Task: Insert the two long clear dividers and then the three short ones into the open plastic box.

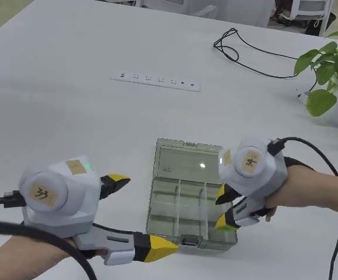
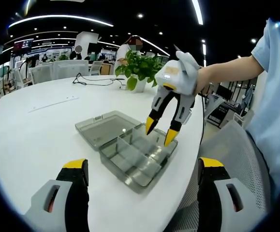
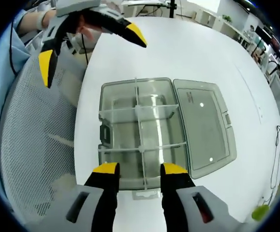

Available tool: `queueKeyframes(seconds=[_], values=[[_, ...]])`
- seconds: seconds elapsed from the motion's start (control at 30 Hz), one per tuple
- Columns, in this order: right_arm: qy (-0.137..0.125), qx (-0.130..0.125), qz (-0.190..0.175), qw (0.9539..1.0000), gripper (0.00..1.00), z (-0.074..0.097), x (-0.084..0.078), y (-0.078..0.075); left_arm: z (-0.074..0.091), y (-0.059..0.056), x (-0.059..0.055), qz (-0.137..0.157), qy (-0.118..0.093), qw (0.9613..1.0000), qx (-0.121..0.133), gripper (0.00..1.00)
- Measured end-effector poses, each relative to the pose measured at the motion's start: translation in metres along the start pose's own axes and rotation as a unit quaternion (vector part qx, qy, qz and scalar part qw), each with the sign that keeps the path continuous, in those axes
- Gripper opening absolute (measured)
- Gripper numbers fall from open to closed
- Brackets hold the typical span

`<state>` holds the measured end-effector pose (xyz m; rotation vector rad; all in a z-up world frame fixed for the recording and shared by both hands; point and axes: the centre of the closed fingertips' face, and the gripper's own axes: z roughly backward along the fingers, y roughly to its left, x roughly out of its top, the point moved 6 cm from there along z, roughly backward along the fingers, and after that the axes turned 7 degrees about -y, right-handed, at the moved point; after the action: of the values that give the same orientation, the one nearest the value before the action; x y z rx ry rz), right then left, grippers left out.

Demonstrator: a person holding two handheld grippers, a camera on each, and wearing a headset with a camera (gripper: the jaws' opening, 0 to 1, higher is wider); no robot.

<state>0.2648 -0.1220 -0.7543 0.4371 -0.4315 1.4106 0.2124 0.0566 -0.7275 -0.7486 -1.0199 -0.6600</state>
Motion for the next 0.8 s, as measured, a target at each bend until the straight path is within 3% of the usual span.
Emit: queueKeyframes(seconds=[0.17,0.23,0.27,0.4,0.47,0.6,0.77,0.8], values=[[-0.06,-0.022,-0.034,0.9974,0.61,0.012,-0.007,0.009,0.003,-0.001,-0.005,0.01,0.001,0.9999,0.003,0.96],[-0.066,-0.034,-0.049,0.996,0.66,0.017,-0.014,0.015,0.006,-0.001,-0.008,0.011,0.001,0.9999,0.006,0.97],[-0.078,-0.053,-0.063,0.9936,0.69,0.02,-0.016,0.016,0.007,-0.001,-0.009,0.012,0.002,0.9999,0.007,0.98],[-0.113,-0.087,-0.093,0.9854,0.81,0.033,-0.022,0.023,0.013,0.001,-0.011,0.014,0.003,0.9997,0.018,0.99],[-0.134,-0.106,-0.11,0.9791,0.84,0.041,-0.024,0.025,0.016,0.002,-0.012,0.015,0.002,0.9996,0.024,1.0],[-0.164,-0.15,-0.15,0.9635,0.92,0.054,-0.035,0.033,0.021,0.004,-0.012,0.01,-0.002,0.9992,0.038,1.0],[-0.214,-0.202,-0.213,0.9317,1.0,0.061,-0.054,0.05,0.025,0.004,-0.018,-0.019,0.005,0.9978,0.063,1.0],[-0.221,-0.213,-0.231,0.9234,1.0,0.06,-0.06,0.054,0.025,0.004,-0.019,-0.021,0.006,0.9977,0.064,1.0]])
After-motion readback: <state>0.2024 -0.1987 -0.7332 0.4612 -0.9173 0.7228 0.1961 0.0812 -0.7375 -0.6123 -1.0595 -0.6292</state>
